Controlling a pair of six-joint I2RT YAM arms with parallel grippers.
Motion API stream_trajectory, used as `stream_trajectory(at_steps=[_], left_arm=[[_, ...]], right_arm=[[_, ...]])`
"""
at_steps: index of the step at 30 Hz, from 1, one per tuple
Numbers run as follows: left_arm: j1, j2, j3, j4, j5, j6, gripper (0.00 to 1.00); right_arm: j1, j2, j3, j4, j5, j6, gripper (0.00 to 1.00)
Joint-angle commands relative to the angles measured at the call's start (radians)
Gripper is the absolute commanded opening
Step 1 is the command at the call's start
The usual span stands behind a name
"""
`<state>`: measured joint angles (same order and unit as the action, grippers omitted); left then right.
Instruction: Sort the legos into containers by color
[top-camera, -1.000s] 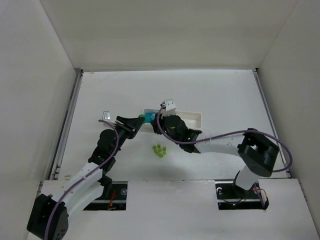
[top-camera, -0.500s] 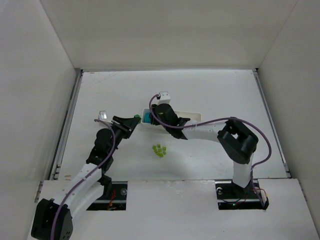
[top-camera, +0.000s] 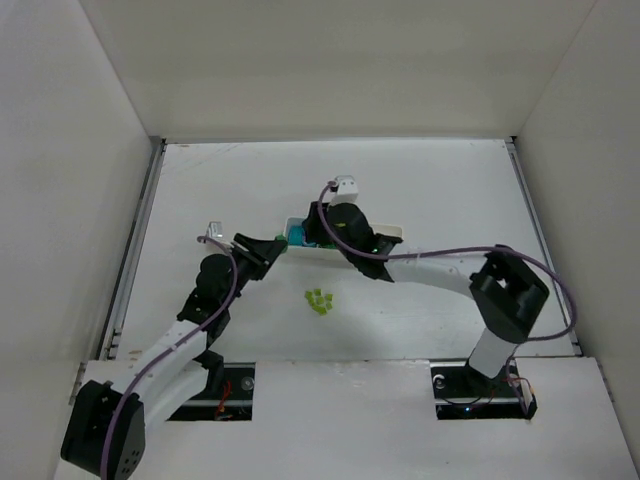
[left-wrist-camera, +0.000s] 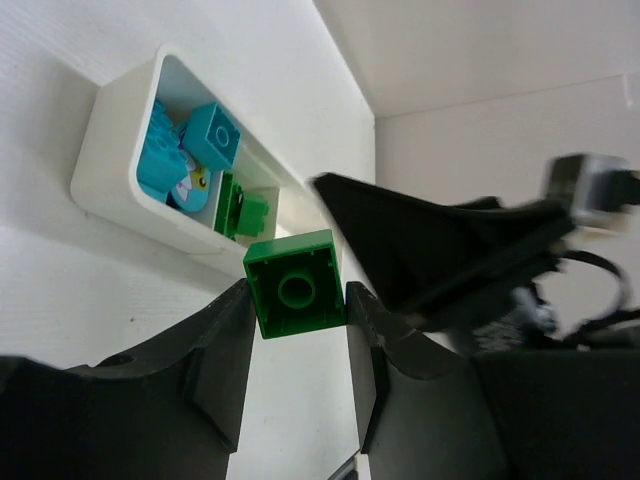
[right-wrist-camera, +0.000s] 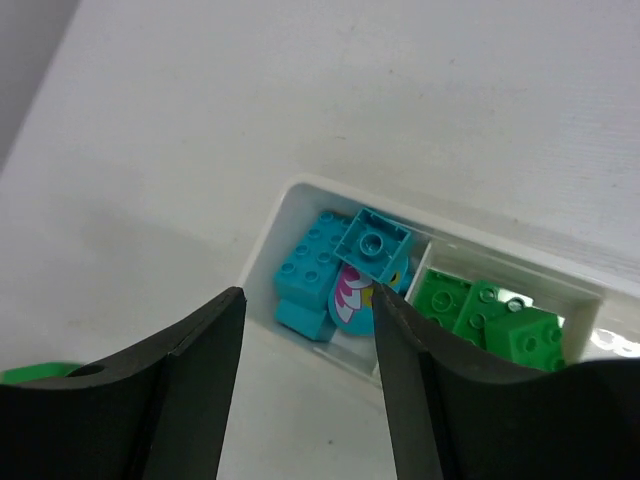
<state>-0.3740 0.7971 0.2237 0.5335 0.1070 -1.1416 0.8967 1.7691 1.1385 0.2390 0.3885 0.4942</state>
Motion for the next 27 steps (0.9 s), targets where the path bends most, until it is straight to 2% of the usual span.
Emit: stream_trajectory(at_steps=[1, 3, 7, 8, 11, 16, 20, 27], left_arm=[[-0.048, 0.049, 0.072, 0.039, 0.004, 0.057, 0.13], [-0.102, 0.111, 0.121, 0.039, -0.015, 0.092, 0.13], [-0.208, 0.247, 0.228, 0.030, -0.069, 0.190, 0.13], [-0.241, 0.304, 0.273, 0.019, -0.081, 0.233, 0.13], [-0.297, 0.434, 0.377, -0.024, -0.093, 0.307, 0.14], [-0.320, 0.588, 0.508, -0.107, -0.156, 0.390, 0.14], [-0.322, 0.652, 0.586, -0.191, -0.225, 0.460, 0.15], [-0.325, 0.746, 0.667, -0.214, -0.280, 0.539, 0.16]], right_arm=[[-0.032, -0.172, -0.109, 0.062, 0.053, 0.009, 0.59], [-0.057, -0.279, -0.225, 0.089, 0.076, 0.012, 0.53], [-0.120, -0.480, -0.414, 0.097, 0.076, 0.050, 0.30], [-0.138, -0.537, -0.460, 0.097, 0.072, 0.056, 0.28], [-0.173, -0.635, -0.540, 0.083, 0.053, 0.060, 0.30], [-0.186, -0.686, -0.605, 0.092, 0.015, 0.078, 0.34], [-0.184, -0.701, -0.634, 0.123, 0.013, 0.081, 0.34], [-0.169, -0.773, -0.646, 0.115, 0.010, 0.086, 0.38]])
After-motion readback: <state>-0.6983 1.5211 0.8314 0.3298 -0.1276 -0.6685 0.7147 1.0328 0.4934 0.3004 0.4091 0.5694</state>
